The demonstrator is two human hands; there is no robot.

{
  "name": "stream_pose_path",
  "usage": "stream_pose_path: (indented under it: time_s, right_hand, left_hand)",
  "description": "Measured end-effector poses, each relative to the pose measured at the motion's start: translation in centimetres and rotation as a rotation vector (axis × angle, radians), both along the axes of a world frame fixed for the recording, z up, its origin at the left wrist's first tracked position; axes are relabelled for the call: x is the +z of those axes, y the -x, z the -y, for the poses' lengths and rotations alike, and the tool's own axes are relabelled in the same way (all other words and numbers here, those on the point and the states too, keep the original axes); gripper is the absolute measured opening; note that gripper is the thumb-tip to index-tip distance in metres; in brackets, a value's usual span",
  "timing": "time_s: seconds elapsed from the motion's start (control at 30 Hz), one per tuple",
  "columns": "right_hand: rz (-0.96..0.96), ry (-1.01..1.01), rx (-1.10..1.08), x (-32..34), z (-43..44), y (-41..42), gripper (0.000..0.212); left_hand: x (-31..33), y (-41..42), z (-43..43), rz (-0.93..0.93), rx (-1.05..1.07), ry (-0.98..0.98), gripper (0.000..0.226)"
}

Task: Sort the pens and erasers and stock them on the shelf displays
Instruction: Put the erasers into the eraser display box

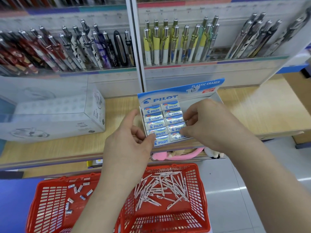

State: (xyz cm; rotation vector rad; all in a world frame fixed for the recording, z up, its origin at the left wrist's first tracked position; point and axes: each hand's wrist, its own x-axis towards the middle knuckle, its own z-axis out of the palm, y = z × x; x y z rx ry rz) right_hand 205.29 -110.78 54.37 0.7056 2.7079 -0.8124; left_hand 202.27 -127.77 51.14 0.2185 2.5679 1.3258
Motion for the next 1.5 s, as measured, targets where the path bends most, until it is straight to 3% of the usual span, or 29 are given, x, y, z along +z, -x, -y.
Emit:
stream_pose_path:
  time_s: [0.13, 0.27, 0.43, 0.53, 0.63, 0.77, 0.9, 1.1, 1.3, 1.5]
  right_hand:
    - [-0.026, 0.118, -0.017, -0.2, -0.4, 0.0, 0.016]
    - [-0.025, 0.242, 0.041, -0.4, -0.9, 0.5, 0.036]
    - [-0.048, 0.245, 0.103, -1.1, -1.3, 0.7, 0.012]
    - [-0.056, 0.262, 0.023, -1.0, -1.3, 0.4, 0.021]
    - [-0.126, 0.306, -0.082, -0.6, -0.9, -0.3, 0.026]
    - [-0.32, 0.184, -0.096, 0.5, -0.1, -1.7, 0.017]
    - [-0.457, 0.459, -0.156, 2.2, 2.4, -2.7, 0.027]
    - [-0.301, 0.62, 0.149, 0.8, 9.8, -3.2, 0.021]
    - [-0.137, 0.482, 0.402, -5.0, 20.2, -2.6, 0.016]
    - [-0.013, 0.426, 0.423, -14.3, 31.9, -2.1, 0.024]
  left_hand:
    - [0.0, 0.1, 0.0, 0.056, 0.002, -0.032, 0.066]
    - [-0.1, 0.4, 0.1, 0.13, 0.002, -0.094, 0.063]
    - [-0.3, 0.6, 0.2, 0.128, -0.045, -0.126, 0.053]
    - [-0.8, 0.7, 0.4, 0.153, -0.035, -0.196, 0.056]
    - [-0.9, 0.5, 0.5, 0.171, -0.008, -0.25, 0.048]
    - [-0.3, -0.7, 2.6, 0.12, 0.087, -0.287, 0.025]
    - [0.3, -2.7, 7.7, 0.072, 0.182, -0.259, 0.026]
    - [-2.6, -6.5, 17.8, 0.107, 0.318, -0.003, 0.037]
    - [-7.9, -10.1, 28.4, 0.208, 0.443, 0.193, 0.036]
    - [-15.7, -11.5, 40.0, 0.305, 0.492, 0.299, 0.023]
